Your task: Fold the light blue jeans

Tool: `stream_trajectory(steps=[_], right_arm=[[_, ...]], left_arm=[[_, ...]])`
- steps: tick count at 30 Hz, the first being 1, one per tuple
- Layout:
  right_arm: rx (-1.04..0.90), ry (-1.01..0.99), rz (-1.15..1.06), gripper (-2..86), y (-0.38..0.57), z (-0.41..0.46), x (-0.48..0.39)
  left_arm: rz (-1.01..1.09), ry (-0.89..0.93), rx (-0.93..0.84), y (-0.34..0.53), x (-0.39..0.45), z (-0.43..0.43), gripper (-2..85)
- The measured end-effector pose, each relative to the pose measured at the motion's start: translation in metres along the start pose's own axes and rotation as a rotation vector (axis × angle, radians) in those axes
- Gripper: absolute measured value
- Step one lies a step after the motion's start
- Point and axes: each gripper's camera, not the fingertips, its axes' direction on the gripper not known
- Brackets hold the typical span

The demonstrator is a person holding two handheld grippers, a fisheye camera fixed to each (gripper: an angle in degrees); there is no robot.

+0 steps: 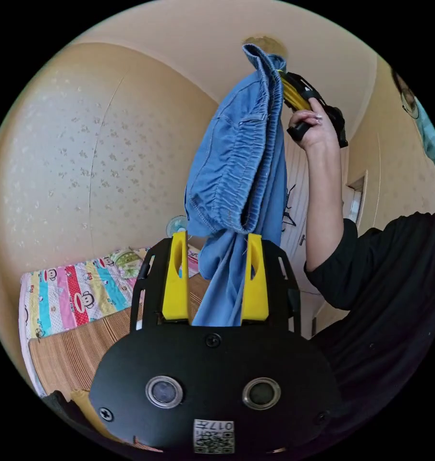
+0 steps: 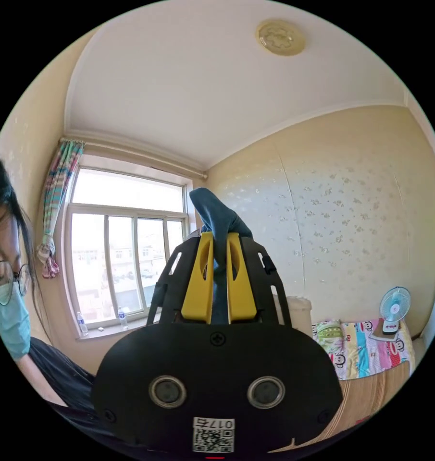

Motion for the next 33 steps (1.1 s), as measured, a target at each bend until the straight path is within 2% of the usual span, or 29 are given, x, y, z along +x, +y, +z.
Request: stream_trajectory(steps=[3, 5, 11, 23, 28, 33], right_arm=[[0.012, 0.013, 0.037, 1.1, -0.005, -0.001, 0.004], [0.011, 0.007, 0.053, 1.1, -0.007, -0.002, 0.007], [-0.011, -0.023, 0.118, 1.1, -0.015, 0.0, 0.022], [-0.09, -0.047, 0.209, 1.2, -0.013, 0.023, 0.048], [-0.096, -0.063, 0.255, 1.3, -0.009, 0.026, 0.063], [-0.126, -0.062, 0.237, 1.3, -0.004, 0.029, 0.072]], left_arm=[[0.106, -0.023, 0.005, -0.006, 0.036, 0.004, 16.7], [0.16, -0.114, 0.044, -0.001, 0.062, 0.002, 15.9], [0.201, -0.258, 0.026, 0.01, 0.084, -0.006, 13.0], [0.216, -0.245, 0.029, 0.006, 0.102, 0.013, 14.7], [0.233, -0.303, 0.007, 0.004, 0.108, 0.018, 14.1], [0.241, -0.266, -0.048, -0.01, 0.102, 0.028, 13.4]])
